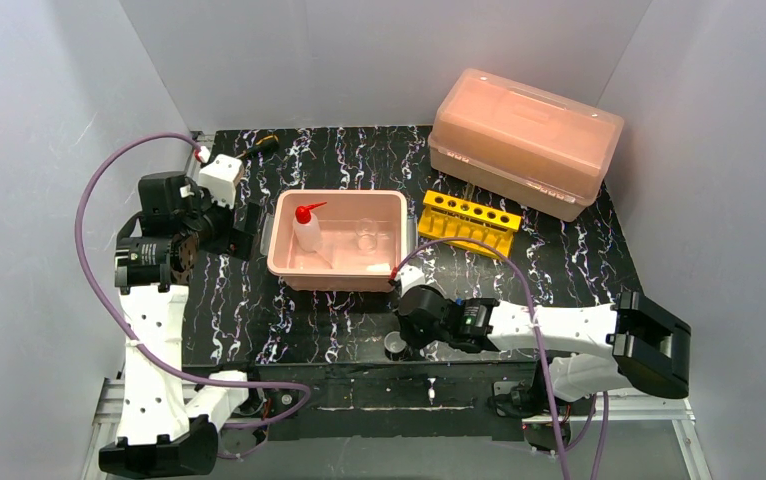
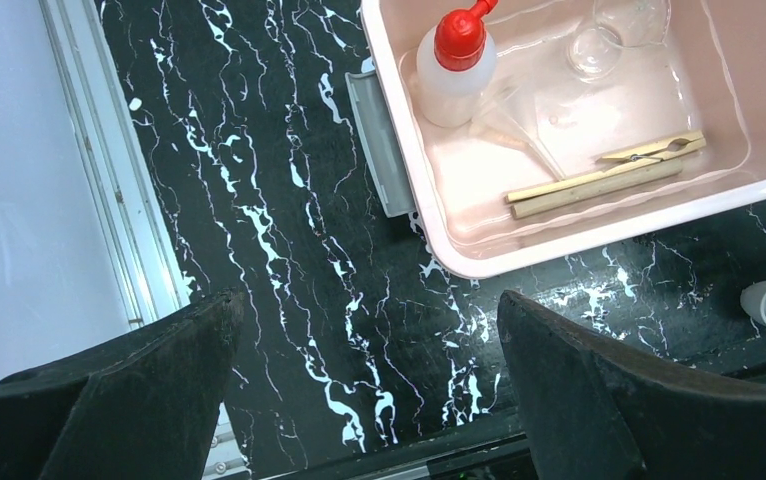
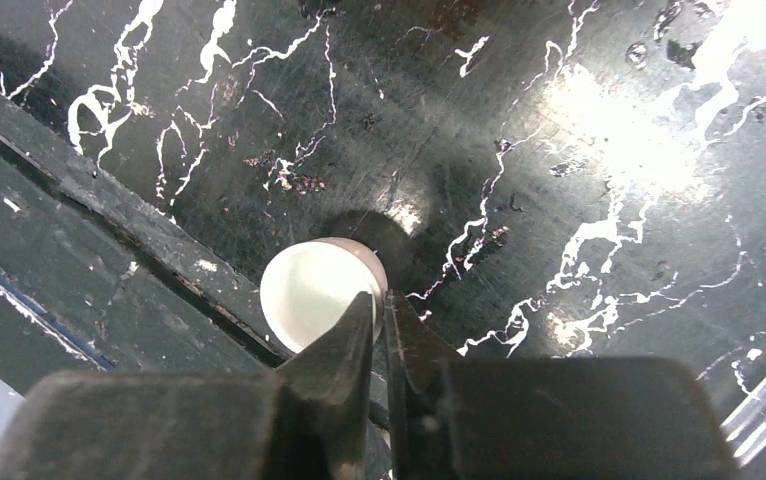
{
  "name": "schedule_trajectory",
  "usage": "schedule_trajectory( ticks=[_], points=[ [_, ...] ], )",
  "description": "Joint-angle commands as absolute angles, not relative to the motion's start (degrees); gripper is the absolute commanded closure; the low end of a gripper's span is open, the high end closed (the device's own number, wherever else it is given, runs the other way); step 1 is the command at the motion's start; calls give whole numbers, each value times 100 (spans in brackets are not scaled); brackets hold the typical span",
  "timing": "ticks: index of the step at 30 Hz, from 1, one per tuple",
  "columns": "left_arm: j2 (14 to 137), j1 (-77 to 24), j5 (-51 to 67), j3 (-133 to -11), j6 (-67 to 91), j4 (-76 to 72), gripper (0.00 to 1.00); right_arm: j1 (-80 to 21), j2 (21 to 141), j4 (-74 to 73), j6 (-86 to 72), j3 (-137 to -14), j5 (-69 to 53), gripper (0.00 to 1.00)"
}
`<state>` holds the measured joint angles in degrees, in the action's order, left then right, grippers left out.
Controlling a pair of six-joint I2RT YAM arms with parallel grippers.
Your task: Organize the chemistry lab equipment
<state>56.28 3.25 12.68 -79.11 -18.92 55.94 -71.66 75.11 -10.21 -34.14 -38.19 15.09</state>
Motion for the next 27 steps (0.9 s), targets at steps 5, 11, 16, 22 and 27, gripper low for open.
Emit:
schedule_trajectory(
  ticks=[5,11,16,22,27],
  points=[
    [5372,344,1188,-7682,-2032,5555,2,-7198,7144,-1403,-3191,-4337,1746,94],
    [5336,343,1203,-7636,-2049,5531,2,-7195,7283,-1585,-3148,-4509,1708,87],
    [5279,345,1222,-7592,-2098,5525,2,-7198,7428,-1645,-3180,-4447,1808,56],
    [5274,345,1222,-7593,-2121,5532,2,-7199,7639,-1396,-3273,-4222,1731,57],
    [5278,344,1205,-7626,-2145,5555,2,-7200,7886,-1140,-3372,-4073,1652,63]
  ],
)
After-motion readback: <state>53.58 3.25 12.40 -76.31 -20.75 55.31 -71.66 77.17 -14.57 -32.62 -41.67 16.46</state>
